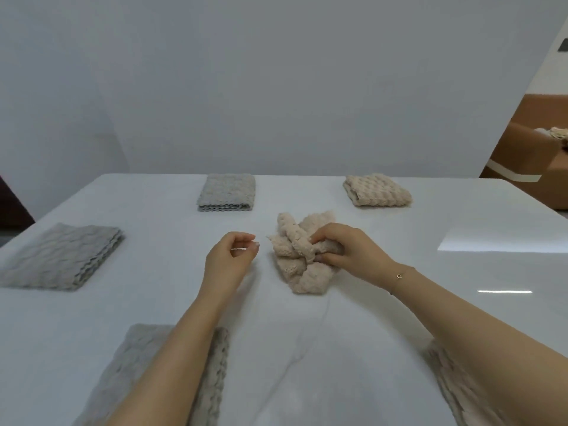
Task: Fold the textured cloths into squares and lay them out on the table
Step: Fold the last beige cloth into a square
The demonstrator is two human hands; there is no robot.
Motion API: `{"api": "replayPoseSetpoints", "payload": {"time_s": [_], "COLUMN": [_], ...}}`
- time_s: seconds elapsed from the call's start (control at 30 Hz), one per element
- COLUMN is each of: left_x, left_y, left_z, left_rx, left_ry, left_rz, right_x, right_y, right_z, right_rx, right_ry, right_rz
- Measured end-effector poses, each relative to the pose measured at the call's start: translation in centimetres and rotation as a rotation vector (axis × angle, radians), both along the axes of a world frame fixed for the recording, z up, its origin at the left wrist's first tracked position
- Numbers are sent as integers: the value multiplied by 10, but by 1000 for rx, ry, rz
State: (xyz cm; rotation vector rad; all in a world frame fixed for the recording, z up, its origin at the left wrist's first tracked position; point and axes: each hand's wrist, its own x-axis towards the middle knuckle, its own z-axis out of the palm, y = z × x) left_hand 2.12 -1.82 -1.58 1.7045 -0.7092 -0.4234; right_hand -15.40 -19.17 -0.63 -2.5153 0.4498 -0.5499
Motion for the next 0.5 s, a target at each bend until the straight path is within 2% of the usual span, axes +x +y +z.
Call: {"api": "replayPoseSetpoints", "payload": {"time_s": [0.2, 0.5], "left_x": [6, 3], "left_y": [6, -1], "left_z": [-28, -30], "left_rx": [-15, 59], "left_ry": [67, -50], "left_rz": [39, -45], "right_x": [1, -14], "right_y": [1, 4], "right_z": [-19, -33], "right_rx": [32, 139], "right_ry": [5, -153], "right_rz": [29, -42]}}
